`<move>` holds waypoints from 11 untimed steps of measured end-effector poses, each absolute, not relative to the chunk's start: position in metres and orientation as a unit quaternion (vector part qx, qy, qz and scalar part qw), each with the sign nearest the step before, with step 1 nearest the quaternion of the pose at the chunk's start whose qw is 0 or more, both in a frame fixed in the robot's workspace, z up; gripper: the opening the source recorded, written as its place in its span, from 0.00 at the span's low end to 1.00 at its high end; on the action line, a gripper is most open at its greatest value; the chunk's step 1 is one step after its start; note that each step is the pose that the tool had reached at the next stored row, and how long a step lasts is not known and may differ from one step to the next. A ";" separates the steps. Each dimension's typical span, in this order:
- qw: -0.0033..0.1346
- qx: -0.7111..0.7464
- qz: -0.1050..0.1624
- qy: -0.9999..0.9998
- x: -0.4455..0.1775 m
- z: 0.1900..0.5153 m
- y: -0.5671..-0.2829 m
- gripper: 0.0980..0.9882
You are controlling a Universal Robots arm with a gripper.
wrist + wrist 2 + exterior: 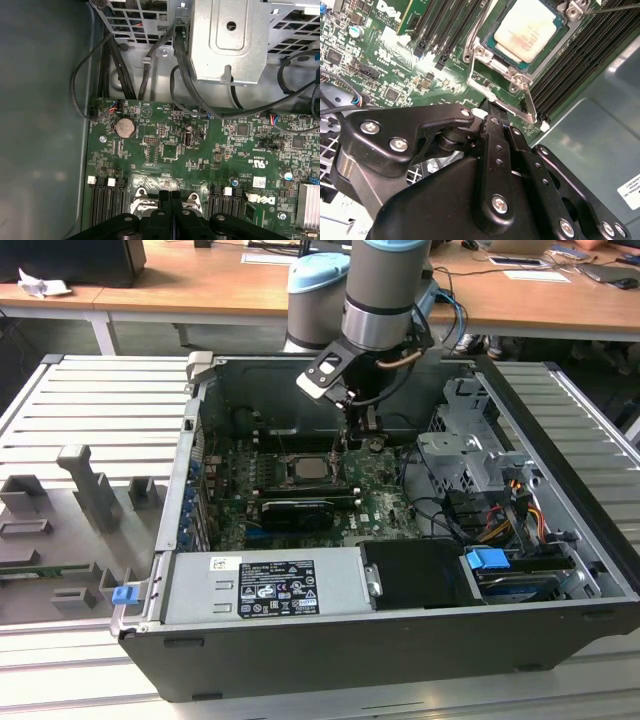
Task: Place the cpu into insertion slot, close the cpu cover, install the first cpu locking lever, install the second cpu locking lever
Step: 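Close the cpu cover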
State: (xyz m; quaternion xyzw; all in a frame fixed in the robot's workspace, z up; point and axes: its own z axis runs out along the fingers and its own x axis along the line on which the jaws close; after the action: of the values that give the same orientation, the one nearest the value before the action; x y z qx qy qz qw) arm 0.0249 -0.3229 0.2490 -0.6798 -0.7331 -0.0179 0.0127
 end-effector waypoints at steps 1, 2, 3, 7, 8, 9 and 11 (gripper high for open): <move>0.013 -0.680 -0.018 -0.733 0.024 0.249 -0.323 0.01; 0.013 -0.680 -0.018 -0.733 0.023 0.249 -0.323 0.01; 0.013 -0.680 -0.018 -0.733 0.022 0.249 -0.323 0.01; 0.013 -0.680 -0.018 -0.733 0.015 0.249 -0.323 0.01; 0.013 -0.680 -0.018 -0.733 0.014 0.248 -0.323 0.01; 0.013 -0.680 -0.018 -0.733 0.013 0.248 -0.323 0.01; 0.013 -0.680 -0.018 -0.733 0.008 0.247 -0.323 0.01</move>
State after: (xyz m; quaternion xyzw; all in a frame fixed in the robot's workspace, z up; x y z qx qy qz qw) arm 0.0085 -0.3229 0.2471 -0.6797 -0.7331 -0.0181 0.0127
